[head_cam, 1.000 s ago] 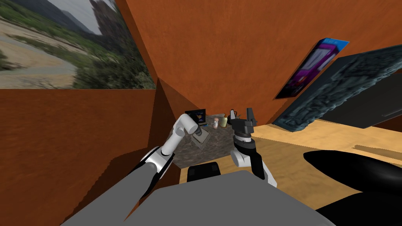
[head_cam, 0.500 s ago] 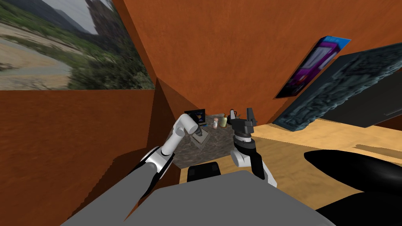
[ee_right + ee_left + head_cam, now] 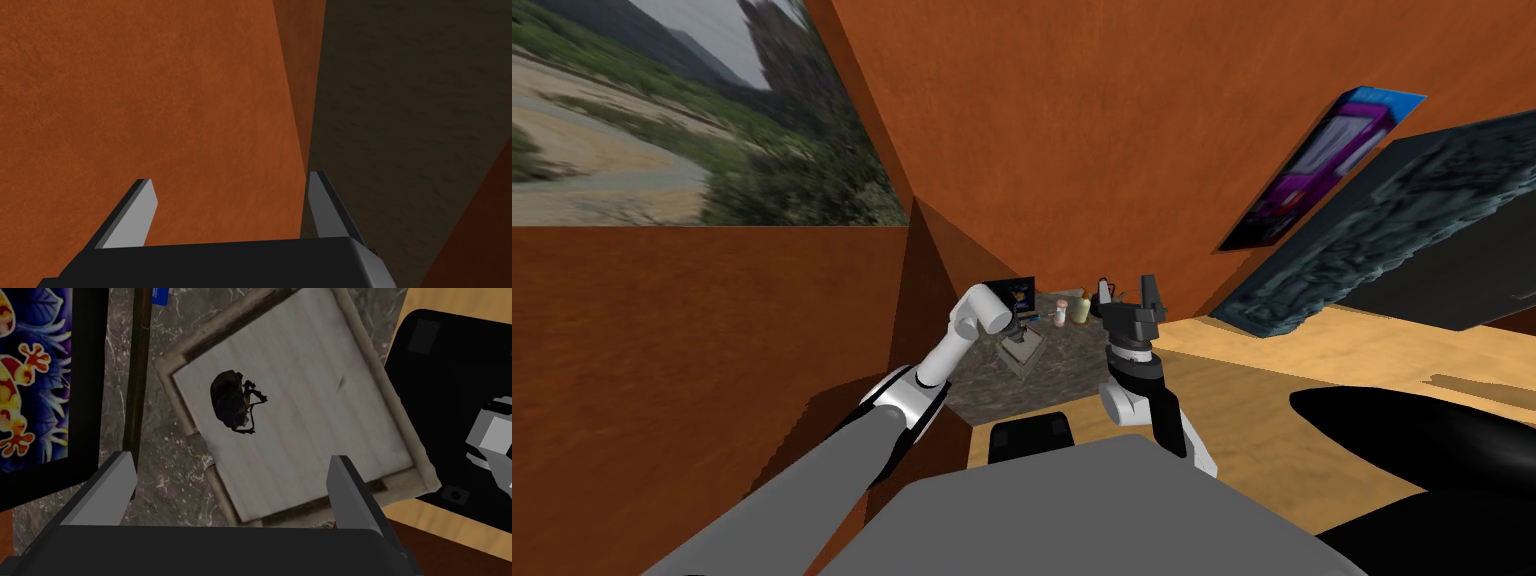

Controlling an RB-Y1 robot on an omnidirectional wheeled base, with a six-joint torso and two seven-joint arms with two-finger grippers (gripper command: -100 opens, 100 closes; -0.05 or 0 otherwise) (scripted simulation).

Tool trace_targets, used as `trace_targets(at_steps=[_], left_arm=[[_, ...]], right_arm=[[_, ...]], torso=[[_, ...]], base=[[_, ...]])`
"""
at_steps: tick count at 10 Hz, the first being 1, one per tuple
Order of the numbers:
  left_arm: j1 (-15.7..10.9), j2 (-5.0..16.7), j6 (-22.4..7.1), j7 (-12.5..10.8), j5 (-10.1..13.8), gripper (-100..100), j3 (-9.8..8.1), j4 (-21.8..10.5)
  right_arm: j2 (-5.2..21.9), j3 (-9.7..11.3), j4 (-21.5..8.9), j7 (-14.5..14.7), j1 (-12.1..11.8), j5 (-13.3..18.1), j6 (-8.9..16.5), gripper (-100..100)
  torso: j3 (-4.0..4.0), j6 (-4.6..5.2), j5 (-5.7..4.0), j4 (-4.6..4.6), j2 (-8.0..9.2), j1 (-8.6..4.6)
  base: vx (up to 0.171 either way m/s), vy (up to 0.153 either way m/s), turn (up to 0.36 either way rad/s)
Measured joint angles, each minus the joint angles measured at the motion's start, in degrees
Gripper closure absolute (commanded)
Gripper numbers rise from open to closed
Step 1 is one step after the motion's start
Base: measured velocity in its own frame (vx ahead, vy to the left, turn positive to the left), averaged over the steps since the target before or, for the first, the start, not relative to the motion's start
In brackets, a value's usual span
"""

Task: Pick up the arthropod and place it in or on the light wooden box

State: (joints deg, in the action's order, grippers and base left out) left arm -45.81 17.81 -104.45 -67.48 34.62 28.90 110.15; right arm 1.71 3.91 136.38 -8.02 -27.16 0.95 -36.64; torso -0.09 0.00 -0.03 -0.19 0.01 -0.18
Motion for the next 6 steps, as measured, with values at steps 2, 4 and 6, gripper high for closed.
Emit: trace_targets(at_steps=[2,4,6], left_arm=[[-1.59,1.85,1.21,0.18,2.79,-100,0.11,-1.31],[-4.55,4.82,2.68,0.26,6.37,-100,0.18,-3.23],[-6.07,6.61,3.76,0.30,9.22,-100,0.37,-4.17]], right_arm=[[0.00,0.00,0.00,0.00,0.00,0.00,0.00,0],[0.00,0.00,0.00,0.00,0.00,0.00,0.00,0],[0.00,0.00,0.00,0.00,0.00,0.00,0.00,0]], torso=[[-0.04,0.00,0.00,-0.02,-0.07,0.01],[0.00,0.01,-0.01,0.00,0.00,-0.03],[-0.04,0.00,0.01,-0.02,-0.08,0.04]], base=[[-0.037,-0.047,0.040],[-0.047,-0.055,0.038],[-0.037,-0.040,0.046]])
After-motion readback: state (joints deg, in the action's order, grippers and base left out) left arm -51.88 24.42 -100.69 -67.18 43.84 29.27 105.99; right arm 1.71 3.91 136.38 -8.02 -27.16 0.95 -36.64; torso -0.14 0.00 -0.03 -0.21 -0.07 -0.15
